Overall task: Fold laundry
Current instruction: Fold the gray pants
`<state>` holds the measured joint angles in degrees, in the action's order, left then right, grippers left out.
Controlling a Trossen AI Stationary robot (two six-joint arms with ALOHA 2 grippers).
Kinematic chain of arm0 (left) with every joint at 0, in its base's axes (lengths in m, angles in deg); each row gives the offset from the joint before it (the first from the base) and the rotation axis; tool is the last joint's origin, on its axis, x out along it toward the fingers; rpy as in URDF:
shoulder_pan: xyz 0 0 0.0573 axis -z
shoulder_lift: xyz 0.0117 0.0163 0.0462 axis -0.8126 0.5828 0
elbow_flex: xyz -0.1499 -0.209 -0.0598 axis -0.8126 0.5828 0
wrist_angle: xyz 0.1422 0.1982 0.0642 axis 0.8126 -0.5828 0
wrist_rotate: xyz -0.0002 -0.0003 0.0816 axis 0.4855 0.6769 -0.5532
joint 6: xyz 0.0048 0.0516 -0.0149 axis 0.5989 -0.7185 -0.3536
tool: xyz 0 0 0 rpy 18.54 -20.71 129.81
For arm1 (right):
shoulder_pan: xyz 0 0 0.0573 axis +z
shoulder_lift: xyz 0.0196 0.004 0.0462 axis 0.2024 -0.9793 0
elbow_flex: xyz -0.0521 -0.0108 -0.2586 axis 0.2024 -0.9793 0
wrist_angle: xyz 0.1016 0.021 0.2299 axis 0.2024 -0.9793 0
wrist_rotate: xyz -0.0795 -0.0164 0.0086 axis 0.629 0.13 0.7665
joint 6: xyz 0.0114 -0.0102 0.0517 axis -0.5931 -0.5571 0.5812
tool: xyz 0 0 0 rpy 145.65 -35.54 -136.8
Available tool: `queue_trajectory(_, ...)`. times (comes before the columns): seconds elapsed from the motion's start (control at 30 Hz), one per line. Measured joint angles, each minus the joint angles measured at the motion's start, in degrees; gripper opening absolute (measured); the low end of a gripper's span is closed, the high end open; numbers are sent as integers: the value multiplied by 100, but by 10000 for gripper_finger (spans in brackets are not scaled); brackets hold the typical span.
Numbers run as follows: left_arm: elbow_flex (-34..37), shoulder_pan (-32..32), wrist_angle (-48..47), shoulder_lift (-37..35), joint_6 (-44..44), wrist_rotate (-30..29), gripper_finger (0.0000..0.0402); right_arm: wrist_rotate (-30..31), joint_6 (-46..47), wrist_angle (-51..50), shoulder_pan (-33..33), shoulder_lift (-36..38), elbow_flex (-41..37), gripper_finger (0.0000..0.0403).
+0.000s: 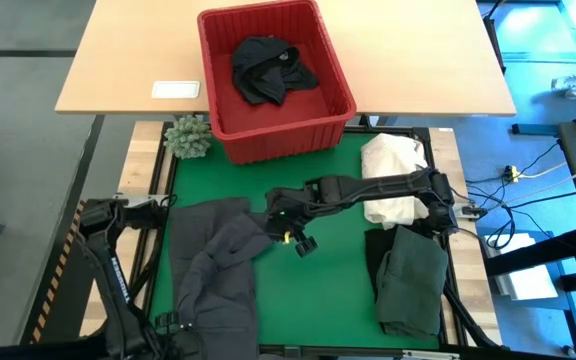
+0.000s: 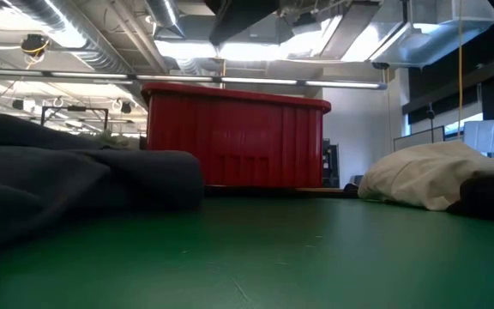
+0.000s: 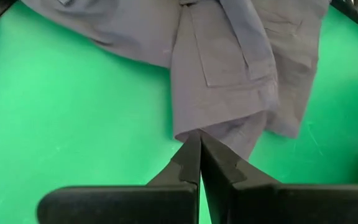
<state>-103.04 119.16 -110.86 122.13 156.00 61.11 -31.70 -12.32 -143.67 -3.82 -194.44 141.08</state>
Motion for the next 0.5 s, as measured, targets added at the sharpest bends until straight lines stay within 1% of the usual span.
queue_trajectory(0.13, -7, 59, 0, -36, 74, -265, 96, 8, 68, -5, 0, 106, 0, 9)
queue_trajectory(0.33, -7, 210, -9, -36, 415, -408, 97, 2, 110, 41, 2, 224, 0, 9)
queue_trajectory(0.4, -7, 272, -10, -36, 482, -575, 97, -54, 118, 90, 1, 236, 1, 9)
queue_trajectory(0.5, -7, 356, -105, -36, 590, -976, 97, -197, 127, 172, 0, 236, 2, 9)
